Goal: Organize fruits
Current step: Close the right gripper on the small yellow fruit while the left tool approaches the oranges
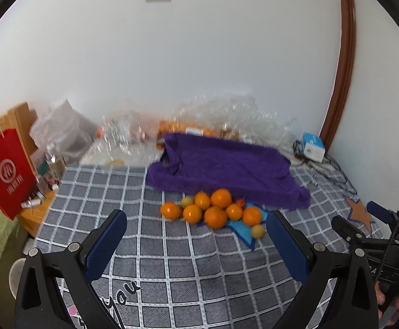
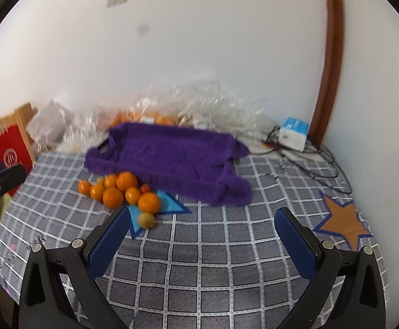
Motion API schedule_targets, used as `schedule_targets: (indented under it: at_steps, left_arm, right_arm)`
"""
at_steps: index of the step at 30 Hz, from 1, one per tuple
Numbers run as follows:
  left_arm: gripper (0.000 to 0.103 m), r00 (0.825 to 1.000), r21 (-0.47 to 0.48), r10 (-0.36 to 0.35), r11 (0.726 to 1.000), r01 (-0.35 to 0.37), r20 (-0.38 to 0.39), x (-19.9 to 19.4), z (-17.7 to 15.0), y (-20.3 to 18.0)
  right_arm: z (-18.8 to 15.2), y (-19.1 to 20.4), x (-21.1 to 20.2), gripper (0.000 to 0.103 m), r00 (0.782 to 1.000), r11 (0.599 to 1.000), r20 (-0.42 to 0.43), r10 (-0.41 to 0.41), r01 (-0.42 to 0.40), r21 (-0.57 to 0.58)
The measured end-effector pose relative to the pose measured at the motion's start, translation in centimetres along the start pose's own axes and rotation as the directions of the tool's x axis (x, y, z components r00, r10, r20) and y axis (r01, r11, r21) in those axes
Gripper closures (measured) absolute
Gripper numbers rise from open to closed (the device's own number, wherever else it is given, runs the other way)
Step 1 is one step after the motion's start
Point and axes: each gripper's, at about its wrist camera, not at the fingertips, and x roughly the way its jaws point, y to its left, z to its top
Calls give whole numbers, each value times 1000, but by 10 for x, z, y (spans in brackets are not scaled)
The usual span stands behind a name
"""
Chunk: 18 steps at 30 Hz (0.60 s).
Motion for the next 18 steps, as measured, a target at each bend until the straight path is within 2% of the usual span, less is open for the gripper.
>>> schedule_targets:
  at_steps: [3, 8, 12, 14, 15, 18]
  left_arm:
    - [3, 999, -8, -2, 1000, 1, -44, 21, -8, 11]
    - [5, 995, -1, 21, 1000, -21, -98, 55, -19, 27]
    - [5, 987, -15, 34, 999, -37, -154, 79, -25, 46]
    - [9, 978, -38, 41, 998, -50, -204, 94, -26, 58]
    - [15, 975, -43, 48, 997, -59, -219, 99, -26, 62]
    - [16, 974, -47, 63, 996, -75, -217, 108, -27, 72]
  right_arm:
    - [-9, 12, 26, 1, 999, 999, -31, 27, -28, -30]
    - [-20, 22, 60, 3, 996, 998, -82, 19, -24, -60]
    - [-25, 20, 83, 10, 989, 997, -137, 58, -65, -45]
    - [-24, 20, 97, 16, 980, 996, -185, 73, -81, -37]
    - [-23, 21, 102, 22, 975, 996, -207, 78, -87, -36]
    - [-20, 22, 111, 24, 973, 994, -213, 87, -97, -41]
